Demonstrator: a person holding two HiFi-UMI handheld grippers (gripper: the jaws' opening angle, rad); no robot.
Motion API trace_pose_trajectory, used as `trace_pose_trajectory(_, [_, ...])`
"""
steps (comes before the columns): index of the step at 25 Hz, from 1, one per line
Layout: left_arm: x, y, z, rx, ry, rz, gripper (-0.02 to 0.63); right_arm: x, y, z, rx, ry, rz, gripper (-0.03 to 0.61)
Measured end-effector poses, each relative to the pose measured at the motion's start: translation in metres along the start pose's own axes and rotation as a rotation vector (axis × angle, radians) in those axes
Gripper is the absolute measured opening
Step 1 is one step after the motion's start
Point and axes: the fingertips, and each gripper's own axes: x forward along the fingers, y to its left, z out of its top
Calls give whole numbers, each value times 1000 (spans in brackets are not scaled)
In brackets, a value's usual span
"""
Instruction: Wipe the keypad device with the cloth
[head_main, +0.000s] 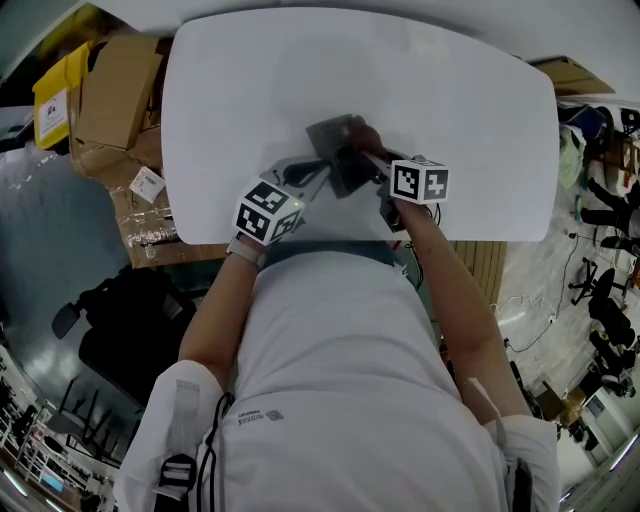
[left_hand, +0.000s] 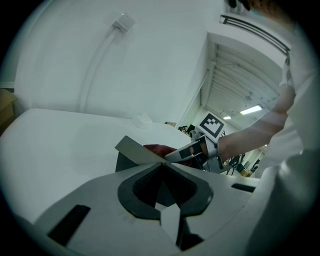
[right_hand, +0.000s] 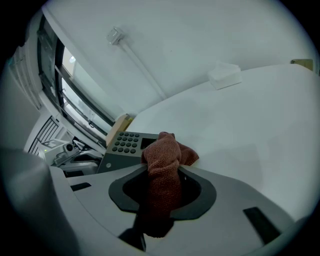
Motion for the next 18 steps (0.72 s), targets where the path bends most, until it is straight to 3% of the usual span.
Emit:
trace_pose_trajectory(12, [0,-1,1,-5,-3,-7,28,0,-20,4,44,-19,-65,114])
trace_pose_trajectory(18, [0,-1,0,-19,0,-17,28,-7,-16,6,11,-68,-82,114])
